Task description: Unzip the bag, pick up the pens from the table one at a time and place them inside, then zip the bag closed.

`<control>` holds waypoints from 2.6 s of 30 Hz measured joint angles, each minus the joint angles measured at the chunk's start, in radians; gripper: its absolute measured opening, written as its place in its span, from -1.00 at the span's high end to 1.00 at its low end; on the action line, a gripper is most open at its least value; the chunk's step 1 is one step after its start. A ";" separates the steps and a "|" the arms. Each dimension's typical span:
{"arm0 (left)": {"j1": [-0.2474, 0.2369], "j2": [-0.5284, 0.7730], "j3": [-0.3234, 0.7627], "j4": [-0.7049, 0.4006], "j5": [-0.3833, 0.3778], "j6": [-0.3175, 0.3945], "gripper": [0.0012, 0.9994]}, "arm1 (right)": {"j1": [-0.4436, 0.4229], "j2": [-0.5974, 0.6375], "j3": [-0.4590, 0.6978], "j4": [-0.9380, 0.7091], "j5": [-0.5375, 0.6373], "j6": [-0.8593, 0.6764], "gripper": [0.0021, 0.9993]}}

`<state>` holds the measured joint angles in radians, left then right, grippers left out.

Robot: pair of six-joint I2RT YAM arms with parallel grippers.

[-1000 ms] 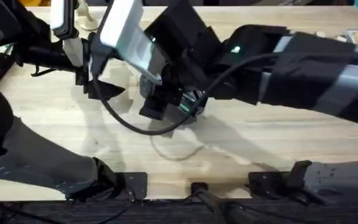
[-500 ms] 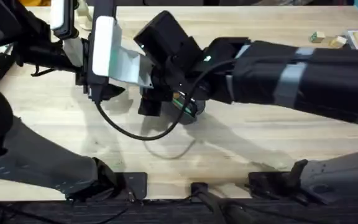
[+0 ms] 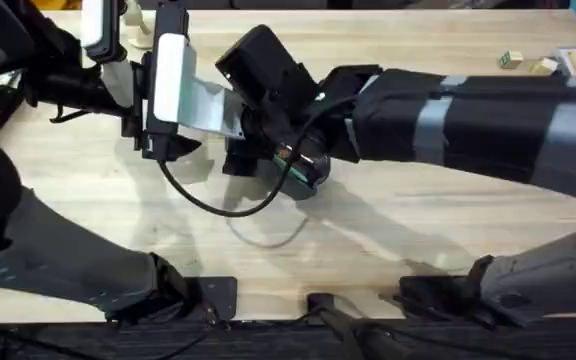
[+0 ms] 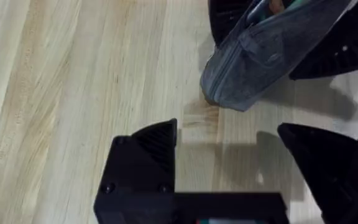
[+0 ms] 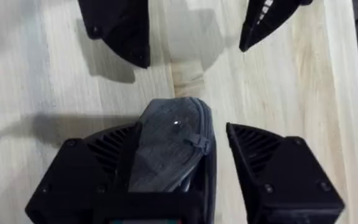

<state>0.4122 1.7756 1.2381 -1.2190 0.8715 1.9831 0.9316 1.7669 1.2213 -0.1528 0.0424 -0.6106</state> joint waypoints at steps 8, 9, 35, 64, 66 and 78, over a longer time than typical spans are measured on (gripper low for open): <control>0.000 0.000 0.000 0.000 0.000 0.000 -0.99 | -0.007 0.022 0.000 0.032 0.003 -0.003 -0.34; 0.000 0.000 0.000 0.000 0.000 0.000 -0.99 | -0.007 0.022 0.000 0.039 0.006 -0.004 -0.04; 0.000 0.000 0.000 0.000 0.000 0.000 -0.99 | -0.008 -0.098 -0.007 0.006 0.070 0.294 0.94; -0.099 0.000 0.001 -0.139 0.090 -0.002 -0.99 | -0.010 -0.112 -0.007 -0.026 -0.089 0.454 0.94; -0.123 0.000 0.001 -0.136 0.067 -0.010 -0.99 | -0.010 -0.112 -0.007 -0.026 -0.089 0.454 0.94; -0.169 0.060 0.002 -0.113 0.013 -0.028 -0.99 | -0.010 -0.112 -0.007 -0.021 -0.089 0.454 0.94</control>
<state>0.2436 1.8352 1.2400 -1.3317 0.8846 1.9553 0.9215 1.6553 1.2140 -0.1739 -0.0463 -0.1562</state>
